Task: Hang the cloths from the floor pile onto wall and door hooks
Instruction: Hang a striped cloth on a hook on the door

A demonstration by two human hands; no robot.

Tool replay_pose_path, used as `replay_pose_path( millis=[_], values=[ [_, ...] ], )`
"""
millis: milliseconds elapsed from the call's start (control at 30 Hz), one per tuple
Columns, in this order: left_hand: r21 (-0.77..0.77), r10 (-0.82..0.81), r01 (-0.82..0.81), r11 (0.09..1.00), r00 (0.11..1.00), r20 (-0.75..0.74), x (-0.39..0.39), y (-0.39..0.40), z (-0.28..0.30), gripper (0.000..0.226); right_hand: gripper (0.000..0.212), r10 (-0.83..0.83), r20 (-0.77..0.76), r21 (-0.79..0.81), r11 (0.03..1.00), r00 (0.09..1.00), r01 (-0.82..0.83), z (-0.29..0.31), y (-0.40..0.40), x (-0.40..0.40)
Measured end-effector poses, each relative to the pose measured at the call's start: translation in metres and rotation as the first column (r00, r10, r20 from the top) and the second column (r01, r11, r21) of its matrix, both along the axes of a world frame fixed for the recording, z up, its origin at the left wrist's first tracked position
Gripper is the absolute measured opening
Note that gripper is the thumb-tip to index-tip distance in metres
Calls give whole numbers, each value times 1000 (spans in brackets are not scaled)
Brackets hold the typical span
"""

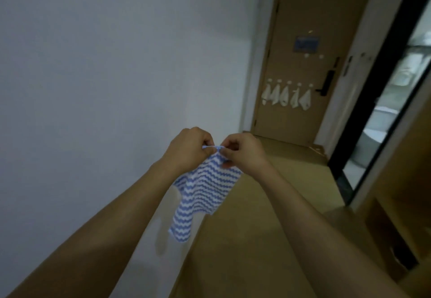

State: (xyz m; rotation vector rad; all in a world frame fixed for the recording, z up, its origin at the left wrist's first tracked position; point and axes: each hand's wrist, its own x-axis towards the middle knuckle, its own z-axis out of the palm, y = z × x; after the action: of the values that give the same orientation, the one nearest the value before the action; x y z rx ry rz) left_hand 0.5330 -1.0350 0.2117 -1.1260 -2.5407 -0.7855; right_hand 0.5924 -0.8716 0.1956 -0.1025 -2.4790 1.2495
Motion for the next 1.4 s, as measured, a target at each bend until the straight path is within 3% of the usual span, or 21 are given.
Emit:
replay_pose_path(
  millis=[233,433,567,900,1167,1400],
  values=[
    [3,-131,131,991,991,6,-65,101,-3,15,11,-154,-13,160,975,988,154,6,81,-29],
    [-29,-207,207,978,978,11,-109,192,-14,14,13,-235,-34,192,952,971,237,-3,162,-60],
    [-34,-179,179,983,984,19,-142,255,-12,15,14,-274,-41,191,942,961,277,-1,229,-92],
    [63,-104,105,992,994,-20,-225,421,19,15,21,-277,-151,359,879,949,314,37,399,-185],
    [98,-48,56,994,995,-82,-310,535,34,23,22,-306,-226,326,871,925,368,49,504,-272],
    [177,-93,114,978,988,-125,-416,641,57,19,16,-420,-268,371,786,867,495,77,598,-380]
  ],
)
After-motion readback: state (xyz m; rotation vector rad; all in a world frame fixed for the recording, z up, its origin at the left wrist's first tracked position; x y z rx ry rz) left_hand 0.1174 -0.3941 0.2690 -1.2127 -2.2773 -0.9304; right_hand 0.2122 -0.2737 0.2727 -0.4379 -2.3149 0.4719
